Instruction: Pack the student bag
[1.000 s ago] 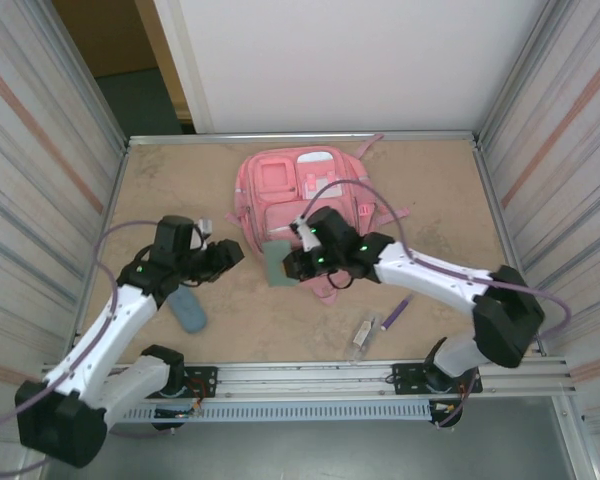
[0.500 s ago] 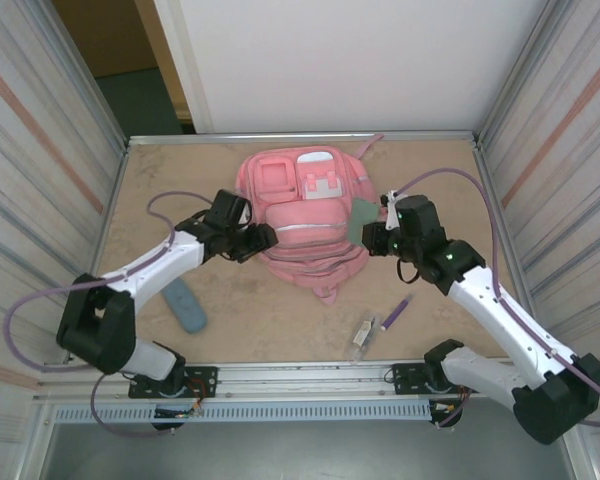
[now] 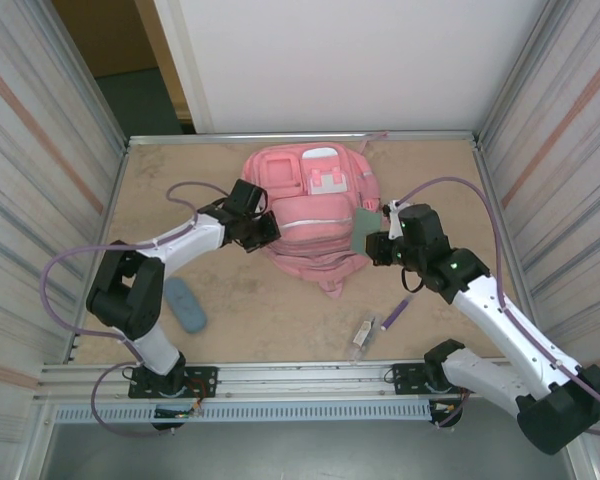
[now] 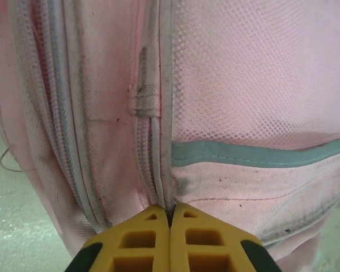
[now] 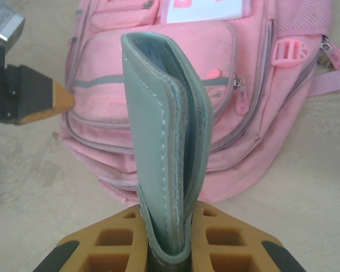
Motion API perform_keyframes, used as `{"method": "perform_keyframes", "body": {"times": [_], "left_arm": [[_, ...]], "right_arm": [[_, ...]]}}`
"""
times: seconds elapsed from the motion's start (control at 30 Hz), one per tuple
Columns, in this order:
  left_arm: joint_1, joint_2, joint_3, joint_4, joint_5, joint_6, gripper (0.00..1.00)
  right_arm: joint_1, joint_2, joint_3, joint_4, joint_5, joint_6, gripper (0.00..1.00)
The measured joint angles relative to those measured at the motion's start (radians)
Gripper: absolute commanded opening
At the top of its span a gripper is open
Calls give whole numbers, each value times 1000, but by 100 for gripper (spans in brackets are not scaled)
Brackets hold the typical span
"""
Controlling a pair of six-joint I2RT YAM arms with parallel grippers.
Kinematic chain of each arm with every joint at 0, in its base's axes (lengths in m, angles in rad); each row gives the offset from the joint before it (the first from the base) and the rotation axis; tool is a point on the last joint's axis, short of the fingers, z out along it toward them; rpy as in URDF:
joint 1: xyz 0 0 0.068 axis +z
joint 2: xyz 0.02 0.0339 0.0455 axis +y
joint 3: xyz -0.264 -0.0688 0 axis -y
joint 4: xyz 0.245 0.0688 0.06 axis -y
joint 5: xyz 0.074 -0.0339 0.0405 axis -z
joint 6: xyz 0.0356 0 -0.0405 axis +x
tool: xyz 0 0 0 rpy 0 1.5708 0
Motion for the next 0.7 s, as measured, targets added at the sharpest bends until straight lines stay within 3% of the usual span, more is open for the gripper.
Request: {"method": "perform_keyframes", "body": {"times": [0.13,0.3,0.47,0.67,0.7], "left_arm": [[3,-25,45,-17,-12,14,0],[10,-72,109,-23,-15,10,0],[10,-118,171,9,9,-32,0],[7,-137,241,46,58,-44,0],[6,-137,246,52,66,-22,12]], "right_arm": [[63,-45,-63,61,3,-106,4],[212,-88,-132,170,-13,-322,1],[363,-1,-126,248,27,-548,0],[450,163,-122,317,182,-766,0],[451,175,-121,319,200,-785,0]]}}
